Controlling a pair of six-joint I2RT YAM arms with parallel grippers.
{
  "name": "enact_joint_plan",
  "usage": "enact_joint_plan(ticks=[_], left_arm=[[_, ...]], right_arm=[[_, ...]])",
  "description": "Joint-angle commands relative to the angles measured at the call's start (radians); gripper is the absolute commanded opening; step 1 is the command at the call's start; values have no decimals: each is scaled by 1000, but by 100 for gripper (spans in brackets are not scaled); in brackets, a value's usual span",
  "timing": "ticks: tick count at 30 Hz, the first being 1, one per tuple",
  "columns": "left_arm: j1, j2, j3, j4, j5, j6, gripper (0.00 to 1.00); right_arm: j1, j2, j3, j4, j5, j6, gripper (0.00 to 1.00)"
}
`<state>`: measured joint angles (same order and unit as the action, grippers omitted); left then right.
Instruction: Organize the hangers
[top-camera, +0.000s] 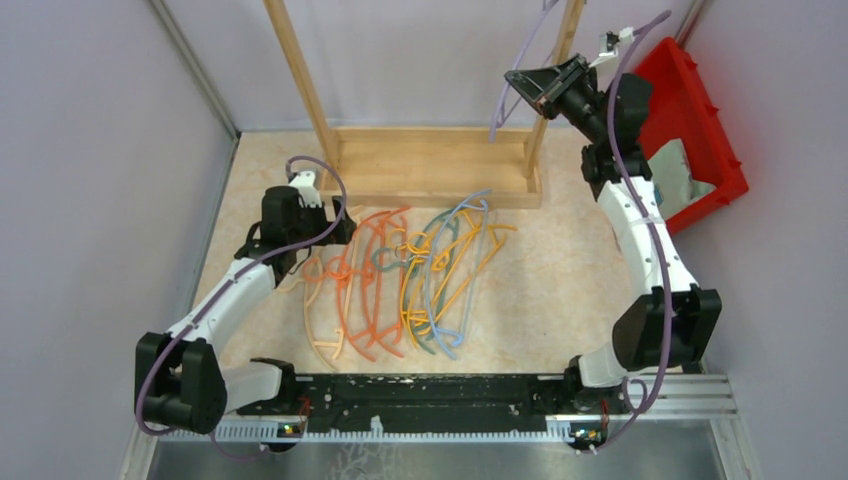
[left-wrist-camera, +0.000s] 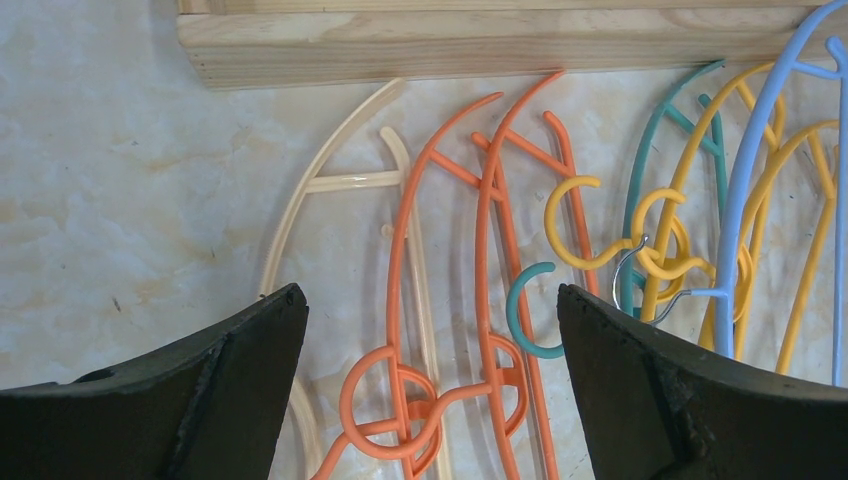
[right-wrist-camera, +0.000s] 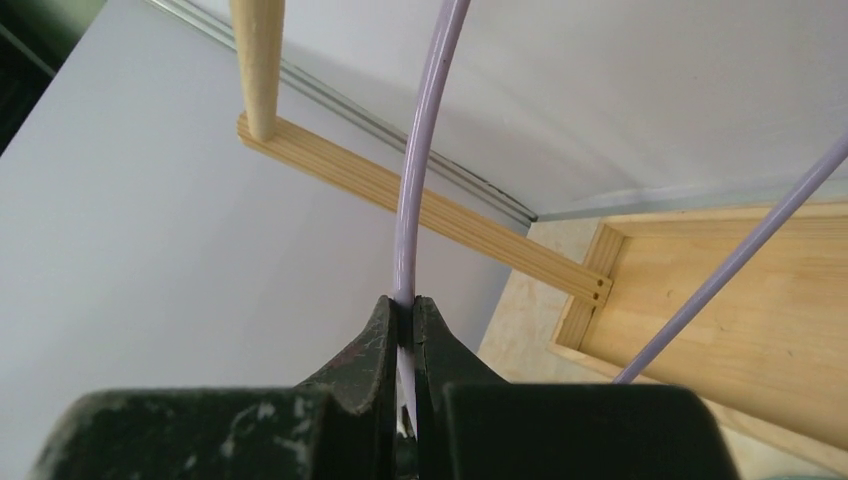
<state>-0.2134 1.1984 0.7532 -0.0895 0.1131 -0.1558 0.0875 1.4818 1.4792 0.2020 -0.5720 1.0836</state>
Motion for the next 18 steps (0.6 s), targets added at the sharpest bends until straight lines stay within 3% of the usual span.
enact_joint_plan(ticks=[1, 8, 10, 11, 14, 16, 18], left_arm=[[0, 9, 5, 14, -4, 17, 100], [0, 0, -3, 12, -7, 17, 100], [0, -2, -7, 12, -7, 17, 100], [0, -2, -10, 14, -6, 16, 100], [0, -3, -12, 14, -4, 14, 100], [0, -4, -12, 14, -3, 12, 100], [0, -3, -11, 15, -6, 12, 100]], right_arm=[[-43, -78, -14, 40, -13, 33, 0], [-64, -144, -33, -141, 53, -67, 1], [-72, -166, -40, -188, 79, -101, 13], [-73, -177, -41, -210, 87, -117, 32], [-74, -222, -45, -258, 107, -188, 59], [-74, -251, -36, -309, 146, -241, 71], [-74, -268, 0, -402, 188, -302, 74]])
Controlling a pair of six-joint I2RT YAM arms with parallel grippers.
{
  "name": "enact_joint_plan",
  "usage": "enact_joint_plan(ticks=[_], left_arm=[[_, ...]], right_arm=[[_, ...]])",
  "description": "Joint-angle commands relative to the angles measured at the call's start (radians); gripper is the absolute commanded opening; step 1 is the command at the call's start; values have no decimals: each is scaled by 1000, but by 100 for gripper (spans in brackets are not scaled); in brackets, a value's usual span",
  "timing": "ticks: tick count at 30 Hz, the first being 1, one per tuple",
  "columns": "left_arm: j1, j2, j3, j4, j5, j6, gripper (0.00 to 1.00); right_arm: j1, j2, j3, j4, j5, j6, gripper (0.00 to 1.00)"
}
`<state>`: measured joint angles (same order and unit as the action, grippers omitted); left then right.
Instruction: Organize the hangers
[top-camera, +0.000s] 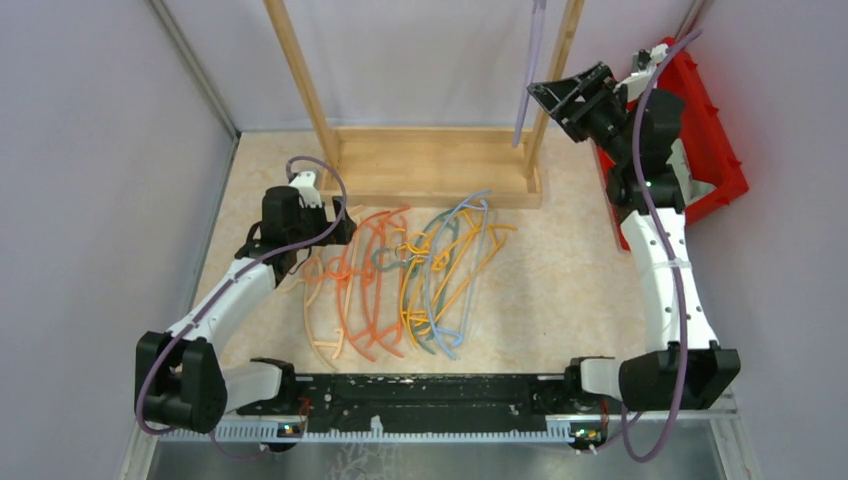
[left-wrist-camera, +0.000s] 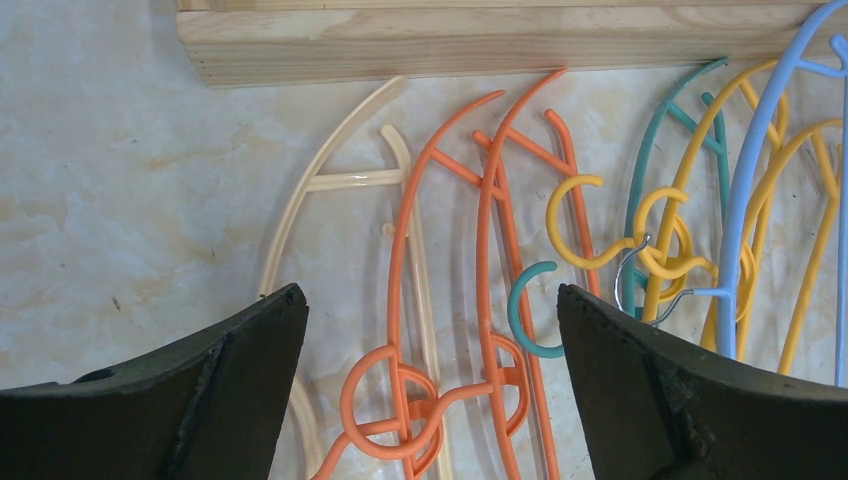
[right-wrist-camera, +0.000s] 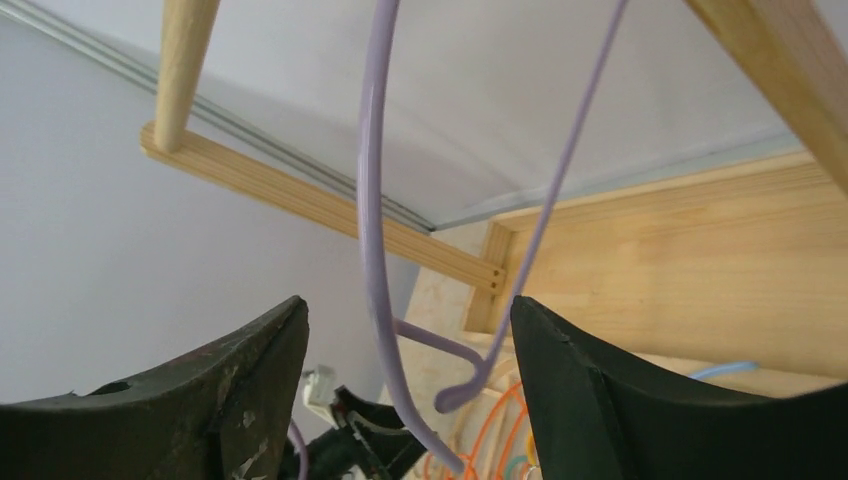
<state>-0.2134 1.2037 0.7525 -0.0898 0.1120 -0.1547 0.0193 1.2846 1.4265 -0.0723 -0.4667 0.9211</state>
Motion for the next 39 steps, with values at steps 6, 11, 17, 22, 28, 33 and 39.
enact_joint_plan(ticks=[6, 11, 17, 22, 28, 33, 39], left_arm=[[0, 1, -11, 12, -20, 9, 100], [2, 14, -9, 8, -35, 6, 100], [3, 39, -12, 8, -2, -18, 100], [4, 67, -5, 7, 6, -30, 100], [3, 100, 12, 10, 23, -38, 100], [2, 119, 24, 6, 32, -41, 100], [2, 96, -5, 0, 24, -47, 100]], right_arm=[[-3, -154, 113, -463, 268, -356, 79], [12, -298, -34, -676, 365, -488, 79], [116, -532, -372, -768, 359, -446, 70], [398, -613, -578, -769, 507, -348, 64], [748, -484, -646, -648, 721, -286, 62], [875, -258, -634, -444, 746, -272, 62], [917, -50, -618, -223, 702, -283, 57]])
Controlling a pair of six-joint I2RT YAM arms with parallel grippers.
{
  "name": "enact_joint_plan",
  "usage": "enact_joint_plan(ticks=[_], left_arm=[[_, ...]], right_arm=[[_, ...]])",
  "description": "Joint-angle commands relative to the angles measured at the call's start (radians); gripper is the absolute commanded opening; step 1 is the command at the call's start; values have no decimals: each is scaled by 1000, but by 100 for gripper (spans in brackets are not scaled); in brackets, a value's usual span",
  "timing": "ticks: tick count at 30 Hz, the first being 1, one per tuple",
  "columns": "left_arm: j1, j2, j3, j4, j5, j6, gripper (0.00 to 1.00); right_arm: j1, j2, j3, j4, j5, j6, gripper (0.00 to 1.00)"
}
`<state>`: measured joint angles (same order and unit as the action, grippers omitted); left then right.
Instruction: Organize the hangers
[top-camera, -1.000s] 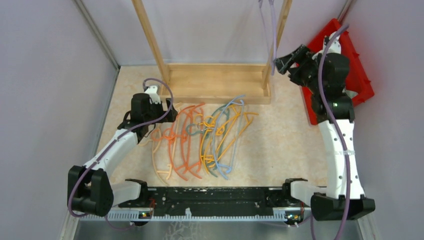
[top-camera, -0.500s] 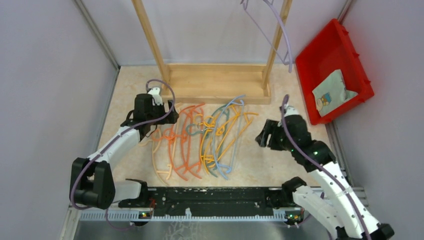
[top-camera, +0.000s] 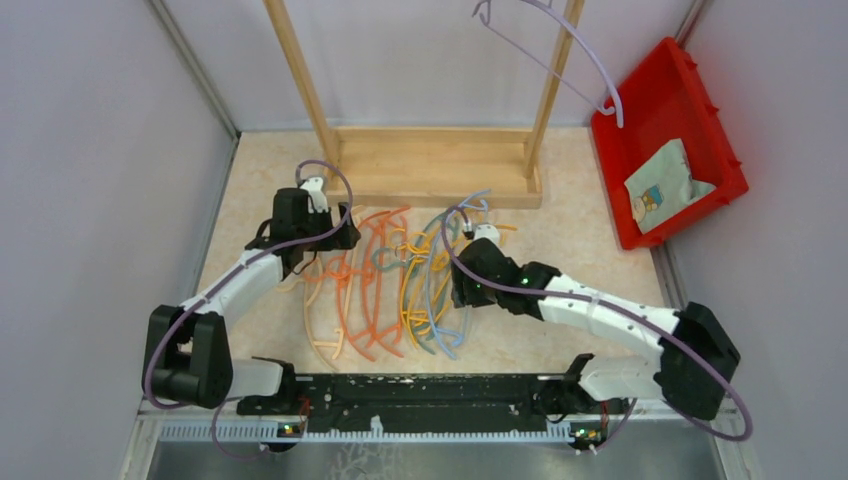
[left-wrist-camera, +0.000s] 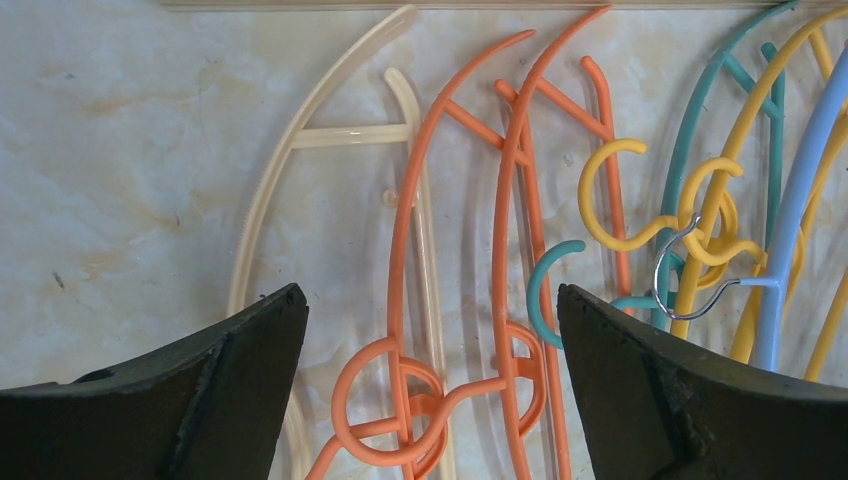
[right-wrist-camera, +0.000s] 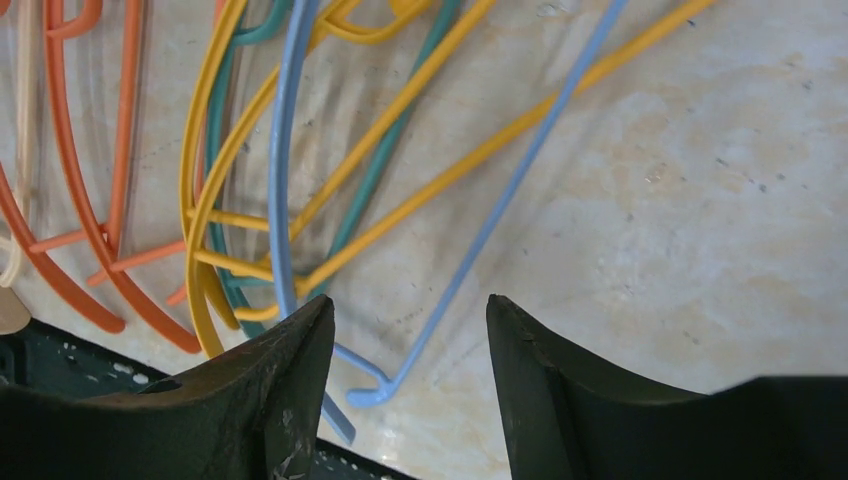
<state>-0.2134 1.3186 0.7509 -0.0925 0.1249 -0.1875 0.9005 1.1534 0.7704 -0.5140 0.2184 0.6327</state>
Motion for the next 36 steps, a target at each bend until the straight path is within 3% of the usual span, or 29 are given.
enact_joint_plan(ticks=[1, 14, 27, 34, 36], left_arm=[[3, -25, -10, 2, 9, -14, 100], [2, -37, -41, 14, 17, -24, 100], [3, -66, -47, -4, 9, -3, 100], [3, -61, -50, -4, 7, 7, 100], [3, -63, -49, -4, 8, 8, 100]], right_arm=[[43, 111, 49, 234, 16, -2, 57], [115, 411, 208, 315, -39, -27, 51], [116, 518, 198, 321, -52, -2, 38], [115, 545, 162, 324, -21, 16, 36], [115, 543, 163, 317, -21, 15, 21]])
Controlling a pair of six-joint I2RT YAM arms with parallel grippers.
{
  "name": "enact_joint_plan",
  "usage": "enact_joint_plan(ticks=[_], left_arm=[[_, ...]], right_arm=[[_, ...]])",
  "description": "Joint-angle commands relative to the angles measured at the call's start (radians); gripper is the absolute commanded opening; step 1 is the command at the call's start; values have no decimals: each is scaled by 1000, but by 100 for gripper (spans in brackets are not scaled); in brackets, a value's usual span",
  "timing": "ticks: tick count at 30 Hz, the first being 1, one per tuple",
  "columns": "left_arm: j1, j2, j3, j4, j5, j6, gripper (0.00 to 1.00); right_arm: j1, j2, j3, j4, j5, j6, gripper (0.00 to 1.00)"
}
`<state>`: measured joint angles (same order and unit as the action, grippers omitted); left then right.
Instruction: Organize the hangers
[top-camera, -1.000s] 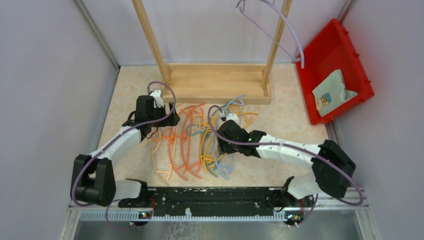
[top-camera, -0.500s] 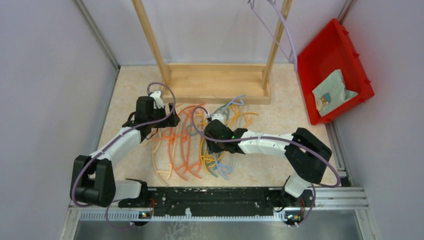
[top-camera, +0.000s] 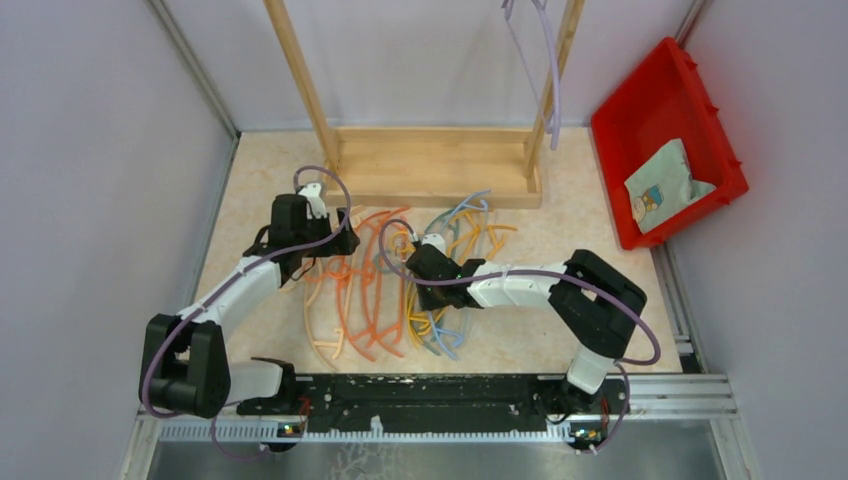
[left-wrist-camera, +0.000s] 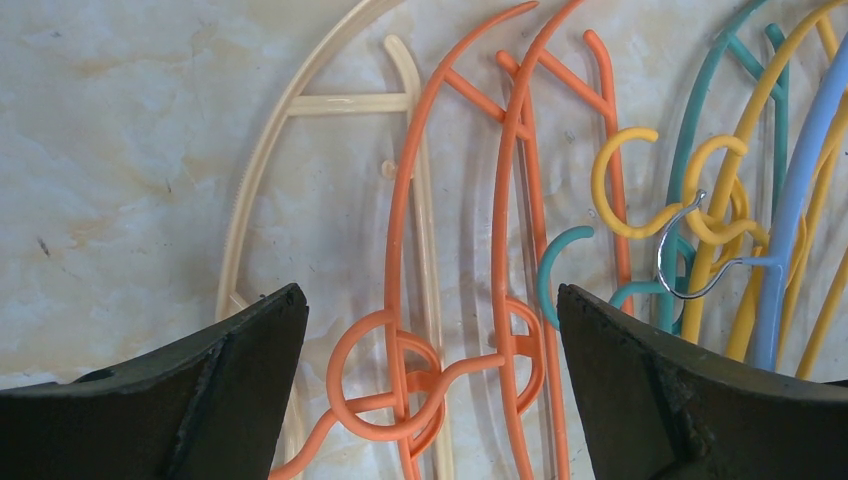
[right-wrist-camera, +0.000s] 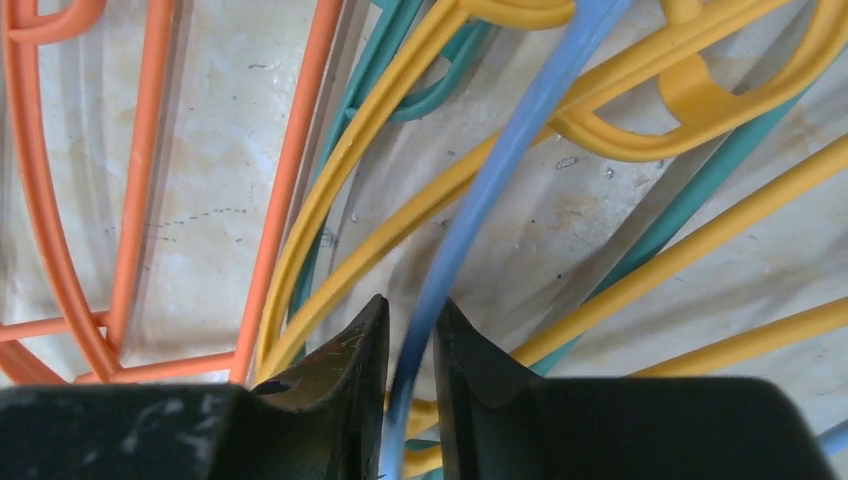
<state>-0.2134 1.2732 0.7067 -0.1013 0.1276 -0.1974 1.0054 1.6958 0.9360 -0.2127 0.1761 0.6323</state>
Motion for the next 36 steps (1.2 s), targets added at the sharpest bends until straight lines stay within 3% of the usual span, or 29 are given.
enact_joint_plan(ticks=[1, 2, 8, 12, 18, 22, 25, 32, 36], left_arm=[[2, -19, -4, 6, 6, 18, 100], [3, -19, -4, 5, 7, 18, 100], [3, -23, 0, 7, 4, 14, 100], [3, -37, 1, 10, -5, 15, 100], [3, -41, -3, 9, -10, 14, 100], [3, -38, -5, 23, 3, 4, 100], [3, -35, -4, 33, 7, -7, 100], [3, -52, 4, 30, 5, -14, 100], [5, -66, -4, 23, -7, -13, 100]], right_arm=[[10, -4, 0, 10, 18, 12, 8], [10, -15, 5, -1, 22, 14, 0], [12, -166, 63, -141, 80, 4, 0], [12, -298, 144, -242, 24, -17, 0], [11, -382, 415, -400, -34, -24, 0], [-1, -323, 663, -380, -40, -40, 0], [-77, -216, 836, -357, -91, -33, 0], [-278, -63, 994, -108, -287, 71, 0], [-321, 48, 1159, -56, -359, 51, 0]])
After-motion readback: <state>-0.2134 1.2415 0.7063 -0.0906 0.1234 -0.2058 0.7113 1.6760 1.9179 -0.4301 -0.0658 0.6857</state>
